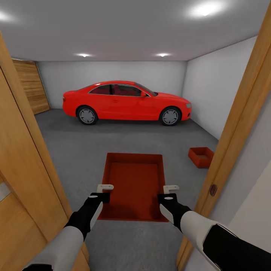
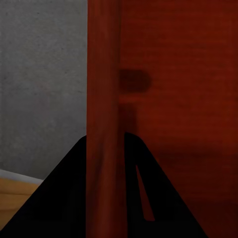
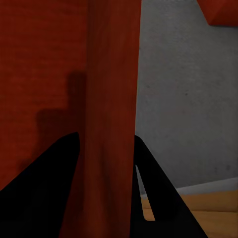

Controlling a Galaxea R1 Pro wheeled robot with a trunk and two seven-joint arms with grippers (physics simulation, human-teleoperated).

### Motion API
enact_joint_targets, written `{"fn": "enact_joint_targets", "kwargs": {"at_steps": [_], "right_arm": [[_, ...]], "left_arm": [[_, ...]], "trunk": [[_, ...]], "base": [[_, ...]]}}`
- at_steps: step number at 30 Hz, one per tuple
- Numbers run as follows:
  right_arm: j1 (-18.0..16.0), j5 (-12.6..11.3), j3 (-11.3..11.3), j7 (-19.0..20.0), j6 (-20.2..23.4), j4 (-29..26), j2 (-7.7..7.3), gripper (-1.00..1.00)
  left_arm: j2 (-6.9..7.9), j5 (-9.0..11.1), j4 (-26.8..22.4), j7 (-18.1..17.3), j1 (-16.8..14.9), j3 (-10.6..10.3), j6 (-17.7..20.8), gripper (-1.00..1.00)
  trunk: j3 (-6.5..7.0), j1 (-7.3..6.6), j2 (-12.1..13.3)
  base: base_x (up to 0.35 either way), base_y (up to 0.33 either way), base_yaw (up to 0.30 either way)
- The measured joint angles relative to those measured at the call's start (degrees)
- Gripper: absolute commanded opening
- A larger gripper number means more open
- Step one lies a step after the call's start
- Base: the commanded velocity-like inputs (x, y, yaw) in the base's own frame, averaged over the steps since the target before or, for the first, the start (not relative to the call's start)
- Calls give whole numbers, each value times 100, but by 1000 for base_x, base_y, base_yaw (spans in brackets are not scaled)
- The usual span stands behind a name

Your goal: Move the two storage containers from the living room to the garage. In the garage, place one container on the floor and stack the other container on top of it (either order is fine).

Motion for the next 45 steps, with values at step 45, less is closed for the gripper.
{"fn": "enact_joint_targets", "kwargs": {"at_steps": [45], "right_arm": [[0,-10,13,0,0,-12,-8,-100]], "left_arm": [[-7,-7,0,2,0,10,-9,-100]], "trunk": [[0,0,0]], "base": [[0,0,0]]}}
